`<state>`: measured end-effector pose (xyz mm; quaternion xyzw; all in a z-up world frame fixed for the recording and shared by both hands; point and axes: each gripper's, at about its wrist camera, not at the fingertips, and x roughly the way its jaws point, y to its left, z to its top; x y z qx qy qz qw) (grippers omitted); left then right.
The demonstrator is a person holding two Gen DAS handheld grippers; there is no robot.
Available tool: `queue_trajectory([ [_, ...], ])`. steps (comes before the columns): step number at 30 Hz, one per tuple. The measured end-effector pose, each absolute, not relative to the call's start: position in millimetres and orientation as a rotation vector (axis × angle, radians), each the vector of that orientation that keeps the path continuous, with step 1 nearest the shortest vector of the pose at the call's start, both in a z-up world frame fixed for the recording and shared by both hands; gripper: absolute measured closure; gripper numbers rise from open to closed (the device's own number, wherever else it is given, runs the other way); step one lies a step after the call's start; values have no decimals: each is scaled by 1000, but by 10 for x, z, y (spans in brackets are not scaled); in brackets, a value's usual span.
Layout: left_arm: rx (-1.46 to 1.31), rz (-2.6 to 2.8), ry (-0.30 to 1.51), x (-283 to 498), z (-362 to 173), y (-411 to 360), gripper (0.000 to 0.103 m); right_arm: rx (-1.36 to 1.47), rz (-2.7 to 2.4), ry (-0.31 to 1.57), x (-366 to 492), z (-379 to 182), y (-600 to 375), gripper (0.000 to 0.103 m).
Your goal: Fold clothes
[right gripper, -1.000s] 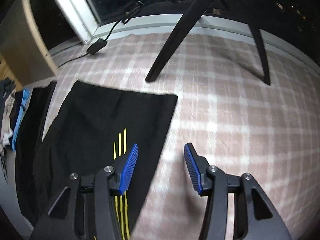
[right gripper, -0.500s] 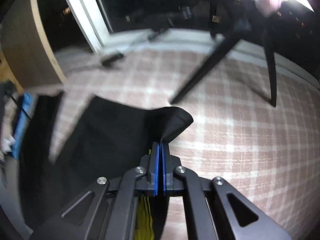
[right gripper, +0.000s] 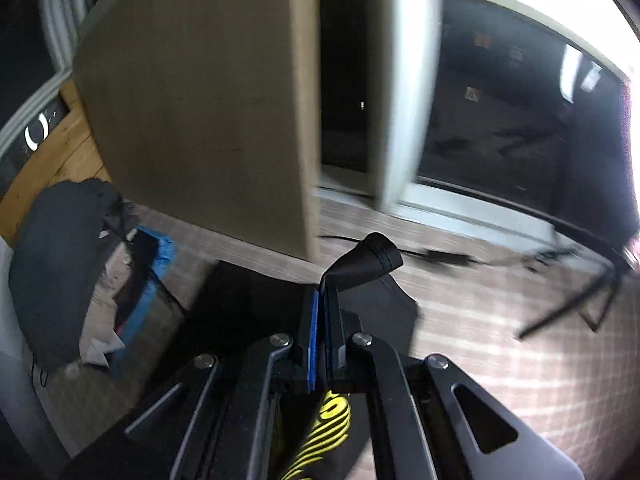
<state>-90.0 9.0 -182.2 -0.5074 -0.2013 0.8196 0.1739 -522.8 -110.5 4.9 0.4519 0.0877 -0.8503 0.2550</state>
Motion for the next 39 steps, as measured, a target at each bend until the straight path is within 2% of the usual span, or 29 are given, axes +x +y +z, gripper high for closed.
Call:
queue_trajectory([
  [7, -1487, 2325, -600, -844, -2090, -267, 95, 1284, -2239, 406, -5180, -448, -2231, 100],
  [15, -1507, 2273, -671, -928, -2287, -343, 94, 1371, -2231, 569, -5203, -956, -2763, 100],
  [18, -1536, 2272, -675, -972, -2315, -365, 88, 1384, -2153, 562, -5193, -1051, -2883, 98],
  [21, -1563, 2310, -626, -963, -2241, -445, 82, 1365, -2106, 457, -5167, -907, -2823, 83],
  [23, -1581, 2357, -566, -958, -2140, -493, 78, 1305, -2113, 377, -5126, -684, -2626, 61],
  [24, -1587, 2381, -527, -972, -2070, -514, 78, 1266, -2128, 352, -5096, -560, -2496, 58],
  [27, -1586, 2401, -433, -1100, -1881, -541, 78, 1196, -2208, 352, -5049, -397, -1995, 58],
  [28, -1575, 2394, -399, -1165, -1839, -525, 78, 1200, -2223, 352, -5069, -402, -1893, 63],
  [29, -1557, 2389, -362, -1247, -1799, -499, 78, 1243, -2241, 358, -5122, -482, -1746, 76],
  [30, -1540, 2384, -326, -1329, -1760, -472, 78, 1286, -2249, 355, -5169, -573, -1647, 80],
  [35, -1464, 2327, -210, -1548, -1666, -342, 73, 1410, -2245, 364, -5299, -973, -1441, 81],
  [39, -1482, 2311, -177, -1834, -1831, -338, 73, 1463, -2223, 442, -5345, -1324, -1505, 81],
])
